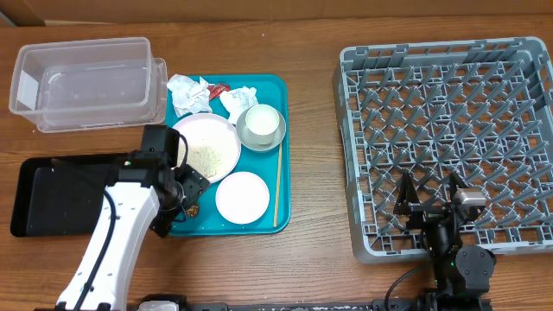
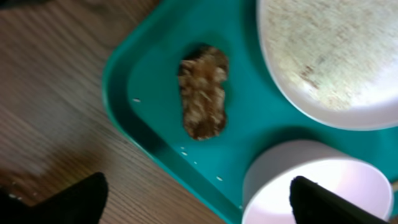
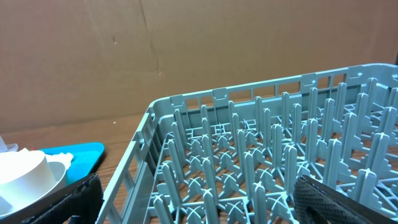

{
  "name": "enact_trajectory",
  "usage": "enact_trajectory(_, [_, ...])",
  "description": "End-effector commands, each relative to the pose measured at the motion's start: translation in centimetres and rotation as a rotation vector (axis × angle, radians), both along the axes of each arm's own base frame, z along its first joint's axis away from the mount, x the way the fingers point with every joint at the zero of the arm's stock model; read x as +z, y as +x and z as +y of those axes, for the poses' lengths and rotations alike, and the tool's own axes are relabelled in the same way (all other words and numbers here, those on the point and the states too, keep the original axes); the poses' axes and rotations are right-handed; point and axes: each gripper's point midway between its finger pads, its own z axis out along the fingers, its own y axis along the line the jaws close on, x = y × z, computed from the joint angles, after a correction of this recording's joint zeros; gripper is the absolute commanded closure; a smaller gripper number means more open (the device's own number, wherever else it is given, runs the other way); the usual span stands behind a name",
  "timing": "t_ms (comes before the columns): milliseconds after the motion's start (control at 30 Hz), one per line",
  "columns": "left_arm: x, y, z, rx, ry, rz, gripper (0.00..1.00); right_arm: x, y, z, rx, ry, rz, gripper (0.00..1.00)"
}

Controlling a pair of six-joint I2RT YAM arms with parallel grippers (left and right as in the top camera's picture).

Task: Sort waste into correct bins and load items into the dishwasher
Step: 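Close the left gripper on the brown food scrap and lift it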

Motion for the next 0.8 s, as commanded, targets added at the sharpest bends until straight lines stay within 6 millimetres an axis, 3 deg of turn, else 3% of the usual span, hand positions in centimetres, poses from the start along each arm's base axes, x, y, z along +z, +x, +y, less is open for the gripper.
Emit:
enact_trajectory(0, [-1.3, -0.6, 1.8, 0.156, 0.089, 0.054, 0.11, -0.2, 0.0, -0.3, -0.016, -0.006, -0.005, 0.00])
enact_trajectory(233, [-3.5, -1.0, 1.4, 0.217, 0.079, 0.148, 0.21, -0.2, 0.0, -0.3, -0.016, -0.006, -0.005, 0.00])
enact_trajectory(467, [-5.7, 0.1, 1.4, 0.250, 0.085, 0.168, 0.21, -0.2, 0.0, -0.3, -0.016, -0.006, -0.005, 0.00])
enact_trajectory(767, [-6.9, -0.3, 1.2, 0.250, 0.082, 0.220, 0.32, -0.2, 0.0, -0.3, -0.016, -0.006, -0.005, 0.00])
